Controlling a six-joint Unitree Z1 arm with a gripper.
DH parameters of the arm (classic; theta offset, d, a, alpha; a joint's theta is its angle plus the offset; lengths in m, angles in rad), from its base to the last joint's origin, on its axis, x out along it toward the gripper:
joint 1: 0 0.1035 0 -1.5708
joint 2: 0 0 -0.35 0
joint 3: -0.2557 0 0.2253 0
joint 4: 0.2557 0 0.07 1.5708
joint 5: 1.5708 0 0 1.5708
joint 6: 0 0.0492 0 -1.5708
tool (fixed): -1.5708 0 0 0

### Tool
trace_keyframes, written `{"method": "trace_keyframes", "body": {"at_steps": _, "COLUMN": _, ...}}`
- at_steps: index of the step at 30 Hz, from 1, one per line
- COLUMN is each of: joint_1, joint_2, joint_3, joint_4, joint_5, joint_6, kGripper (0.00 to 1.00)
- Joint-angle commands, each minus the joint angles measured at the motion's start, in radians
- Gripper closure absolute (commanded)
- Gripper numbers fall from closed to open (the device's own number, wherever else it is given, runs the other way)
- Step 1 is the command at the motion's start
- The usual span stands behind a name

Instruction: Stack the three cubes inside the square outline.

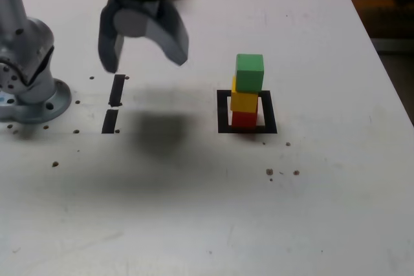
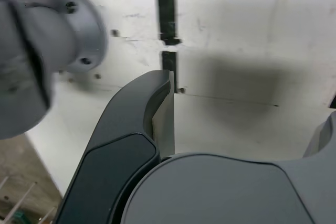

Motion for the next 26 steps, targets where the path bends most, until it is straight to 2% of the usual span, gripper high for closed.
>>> {"method": "trace_keyframes", "body": {"at_steps": 1, "joint_1": 0.01, "joint_2": -0.004, "joint_3": 0.054, "joint_4": -0.065, "joint_5": -0.012, "joint_6": 0.02, "kGripper": 0.01}}
{"method": "trace_keyframes", "body": {"at_steps": 7, "joint_1": 0.019, "joint_2": 0.037, "joint_3": 0.15, "joint_4": -0.206, "joint_5": -0.019, "joint_6": 0.062, "kGripper": 0.01}}
{"method": "trace_keyframes", "body": {"at_steps": 15, "joint_1": 0.028, "joint_2": 0.059, "joint_3": 0.266, "joint_4": -0.391, "joint_5": -0.008, "joint_6": 0.086, "kGripper": 0.01}}
{"method": "trace_keyframes", "body": {"at_steps": 19, "joint_1": 0.031, "joint_2": 0.064, "joint_3": 0.294, "joint_4": -0.433, "joint_5": 0.0, "joint_6": 0.091, "kGripper": 0.01}}
{"method": "trace_keyframes", "body": {"at_steps": 26, "joint_1": 0.041, "joint_2": 0.076, "joint_3": 0.309, "joint_4": -0.45, "joint_5": 0.014, "joint_6": 0.092, "kGripper": 0.01}}
